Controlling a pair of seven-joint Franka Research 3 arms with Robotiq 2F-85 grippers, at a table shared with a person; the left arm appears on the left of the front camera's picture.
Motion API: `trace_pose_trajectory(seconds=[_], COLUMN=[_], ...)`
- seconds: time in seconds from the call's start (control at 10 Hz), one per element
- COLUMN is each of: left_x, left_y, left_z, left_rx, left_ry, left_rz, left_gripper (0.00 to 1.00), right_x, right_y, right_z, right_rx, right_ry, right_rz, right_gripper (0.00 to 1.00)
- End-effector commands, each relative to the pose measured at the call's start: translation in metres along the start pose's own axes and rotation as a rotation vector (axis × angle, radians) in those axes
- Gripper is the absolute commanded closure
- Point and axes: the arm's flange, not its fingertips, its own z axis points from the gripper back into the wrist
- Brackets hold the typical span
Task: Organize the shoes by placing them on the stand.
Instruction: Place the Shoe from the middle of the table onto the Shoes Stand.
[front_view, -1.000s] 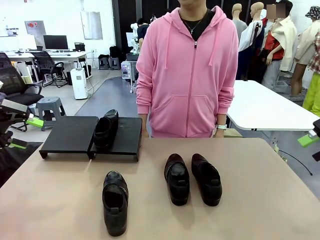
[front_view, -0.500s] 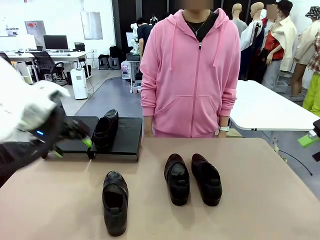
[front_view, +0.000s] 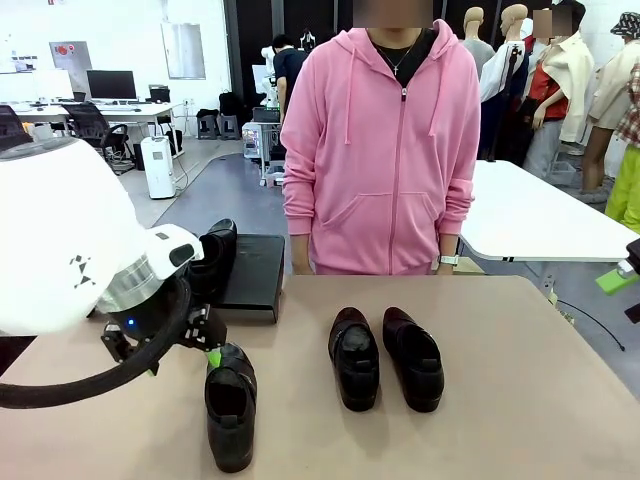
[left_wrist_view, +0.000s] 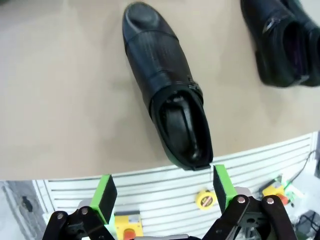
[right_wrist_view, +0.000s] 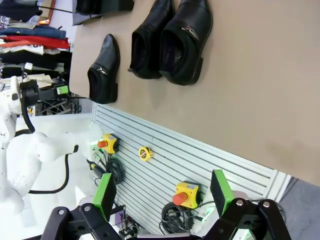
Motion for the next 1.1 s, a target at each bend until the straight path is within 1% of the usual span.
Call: trace_pose_trajectory(seconds=[0.0,0.1,0.2,0.3,0.4,0.5,0.6,0.9,1.0], left_x=[0.009,0.000,-0.006,-0.012,-0.012,-0.008,-0.006,0.001,0.004], left_y=[0.003,0.000,-0.011,-0.023,-0.028,-0.029,-0.030,-0.026,-0.020], left_z=[0.002,0.000,-0.014,-0.032,-0.044,-0.056,-0.066,-0.104,-0.118], left_rx=[0.029,0.000,-0.126,-0.096,-0.042,-0.039,-0.044,0.026,0.088], left_ry=[-0.071,0.000,0.125,0.140,0.129,0.144,0.166,0.207,0.199], left_rz=[0.038,0.000,-0.127,-0.078,-0.029,-0.017,-0.029,0.042,0.088], left_gripper=[0.00,0.00,0.00,0.00,0.00,0.00,0.00,0.00,0.00], right_x=[0.000,0.000,0.000,0.000,0.000,0.000,0.000,0.000,0.000], right_y=[0.000,0.000,0.000,0.000,0.000,0.000,0.000,0.000,0.000], right_z=[0.003,0.003,0.003,0.003,0.003,0.003,0.003,0.003,0.003], right_rx=[0.012,0.012,0.012,0.012,0.012,0.012,0.012,0.012,0.012], right_ry=[-0.001,-0.001,-0.001,-0.001,-0.001,-0.001,-0.001,-0.001,-0.001], right_rz=[0.004,0.004,0.004,0.004,0.004,0.004,0.004,0.004,0.004], right_gripper=[0.00,0.00,0.00,0.00,0.00,0.00,0.00,0.00,0.00])
